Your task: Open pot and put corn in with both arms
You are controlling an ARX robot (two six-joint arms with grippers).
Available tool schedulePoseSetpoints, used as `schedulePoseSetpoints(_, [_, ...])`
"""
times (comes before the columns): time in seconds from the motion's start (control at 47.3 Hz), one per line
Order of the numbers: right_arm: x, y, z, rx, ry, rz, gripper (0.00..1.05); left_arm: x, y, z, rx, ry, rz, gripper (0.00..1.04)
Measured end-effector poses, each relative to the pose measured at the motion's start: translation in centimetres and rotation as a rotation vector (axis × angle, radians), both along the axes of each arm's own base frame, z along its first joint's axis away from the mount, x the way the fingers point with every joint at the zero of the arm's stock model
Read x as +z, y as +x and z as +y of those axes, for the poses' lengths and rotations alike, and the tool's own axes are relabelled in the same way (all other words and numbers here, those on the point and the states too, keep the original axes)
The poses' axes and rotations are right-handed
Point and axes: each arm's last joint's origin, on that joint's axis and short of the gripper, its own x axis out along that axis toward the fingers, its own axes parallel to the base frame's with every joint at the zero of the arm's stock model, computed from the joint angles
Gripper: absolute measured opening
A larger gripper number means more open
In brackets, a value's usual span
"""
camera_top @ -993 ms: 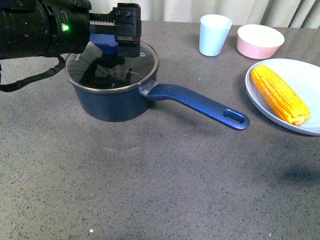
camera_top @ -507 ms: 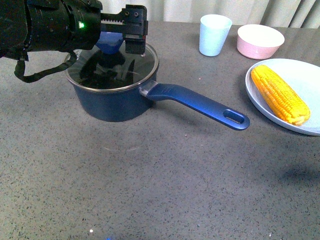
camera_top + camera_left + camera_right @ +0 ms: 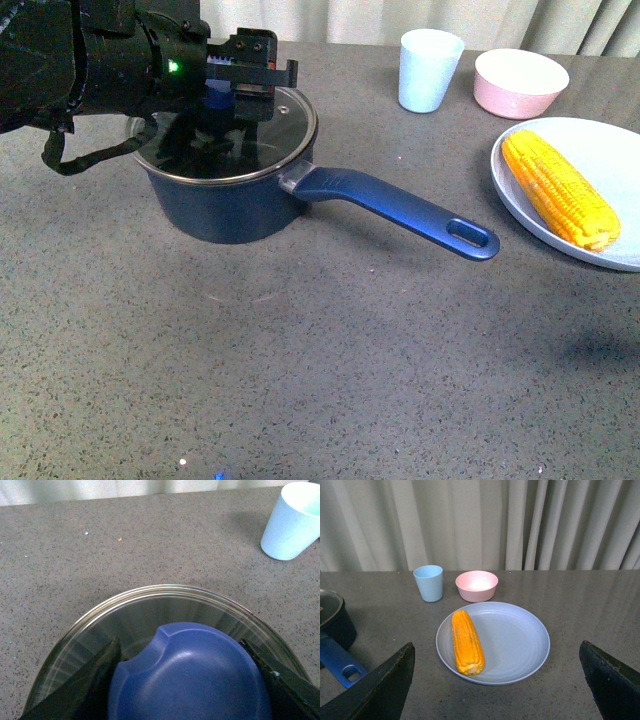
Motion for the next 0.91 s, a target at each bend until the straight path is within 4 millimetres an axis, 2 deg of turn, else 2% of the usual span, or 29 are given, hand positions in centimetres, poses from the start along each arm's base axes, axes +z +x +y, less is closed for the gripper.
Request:
schedulePoseSetpoints(0.063, [0.0,0.0,0.0,0.0,0.0,0.0,0.96,0.0,0.0,-0.1,0.003,0.004,0.0,0.61])
schedulePoseSetpoints(0.106, [0.0,0.0,0.0,0.0,0.0,0.0,0.96,0.0,0.0,-0.1,0.003,0.006,0.0,0.6])
schedulePoseSetpoints(0.465, [0.0,0.0,0.0,0.0,0.0,0.0,0.96,0.7,-0.3,-0.4,0.009,0.018,-0.008,0.6])
schedulePoseSetpoints(0.571, [0.0,0.0,0.0,0.0,0.0,0.0,0.96,1.7,-0.6,-0.4,0.006,0.014,-0.025,0.6])
schedulePoseSetpoints(0.655, [0.0,0.0,0.0,0.0,0.0,0.0,0.96,3.9,-1.2,0.0,0.005,0.0,-0.071,0.6])
schedulePoseSetpoints(0.719, [0.0,0.0,0.0,0.0,0.0,0.0,0.96,5.4,-1.6,0.9,0.012,-0.017,-0.106,0.6])
schedulePoseSetpoints(0.782, [0.0,0.0,0.0,0.0,0.0,0.0,0.96,6.6,-1.9,2.5,0.043,-0.029,-0.141,0.6])
schedulePoseSetpoints(0.845, [0.0,0.0,0.0,0.0,0.0,0.0,0.96,6.8,-1.9,4.5,0.089,-0.027,-0.157,0.6])
schedulePoseSetpoints(0.909, [0.0,0.0,0.0,0.0,0.0,0.0,0.96,6.3,-1.9,7.2,0.15,-0.019,-0.153,0.6])
